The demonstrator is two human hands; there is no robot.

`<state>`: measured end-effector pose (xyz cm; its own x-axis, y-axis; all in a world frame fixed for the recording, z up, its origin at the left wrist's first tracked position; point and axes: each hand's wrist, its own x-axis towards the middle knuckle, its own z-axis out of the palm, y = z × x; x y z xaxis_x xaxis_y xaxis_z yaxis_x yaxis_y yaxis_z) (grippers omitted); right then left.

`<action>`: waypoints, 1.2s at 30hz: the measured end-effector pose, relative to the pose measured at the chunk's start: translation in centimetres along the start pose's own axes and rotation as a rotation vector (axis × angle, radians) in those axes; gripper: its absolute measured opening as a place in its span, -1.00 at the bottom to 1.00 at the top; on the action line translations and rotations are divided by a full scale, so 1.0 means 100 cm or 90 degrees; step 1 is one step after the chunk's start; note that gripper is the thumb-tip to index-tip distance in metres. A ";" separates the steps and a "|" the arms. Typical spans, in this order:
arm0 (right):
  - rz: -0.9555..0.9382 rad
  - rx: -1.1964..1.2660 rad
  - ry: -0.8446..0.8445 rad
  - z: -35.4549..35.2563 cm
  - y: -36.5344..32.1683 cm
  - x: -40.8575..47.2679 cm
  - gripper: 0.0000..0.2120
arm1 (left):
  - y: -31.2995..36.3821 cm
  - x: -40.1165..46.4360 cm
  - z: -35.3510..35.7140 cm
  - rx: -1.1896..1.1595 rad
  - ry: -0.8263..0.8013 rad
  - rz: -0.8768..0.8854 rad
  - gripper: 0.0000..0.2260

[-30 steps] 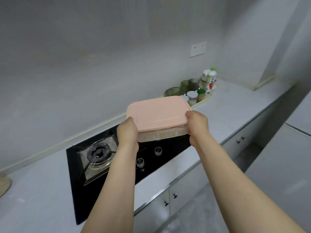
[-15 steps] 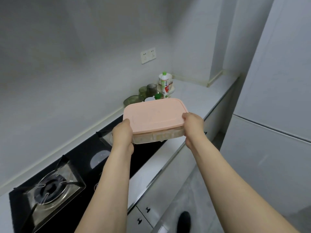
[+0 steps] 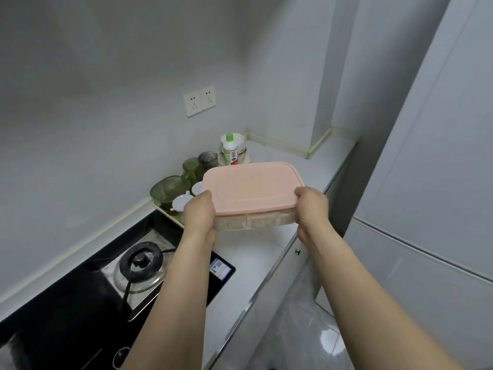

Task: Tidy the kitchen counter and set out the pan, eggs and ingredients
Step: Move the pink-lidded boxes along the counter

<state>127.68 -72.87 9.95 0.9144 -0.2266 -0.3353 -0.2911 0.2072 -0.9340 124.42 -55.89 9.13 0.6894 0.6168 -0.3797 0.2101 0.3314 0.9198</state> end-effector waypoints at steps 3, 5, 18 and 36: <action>0.008 0.001 0.023 0.010 -0.008 0.037 -0.86 | 0.008 0.030 0.028 0.025 -0.030 -0.002 -0.87; 0.011 0.016 0.055 0.020 -0.014 0.065 -0.76 | 0.015 0.053 0.048 0.043 -0.051 0.009 -0.83; 0.049 0.057 0.128 0.028 -0.053 0.203 -0.81 | 0.030 0.153 0.184 0.146 -0.099 0.050 -0.86; 0.133 -0.068 0.101 0.039 -0.062 0.435 -0.67 | 0.034 0.325 0.380 0.485 -0.146 0.019 -0.72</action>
<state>170.41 -80.29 1.66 0.7788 -0.3376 -0.5287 -0.5039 0.1653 -0.8478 173.87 -61.89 3.66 0.8104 0.4286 -0.3994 0.5479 -0.3131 0.7757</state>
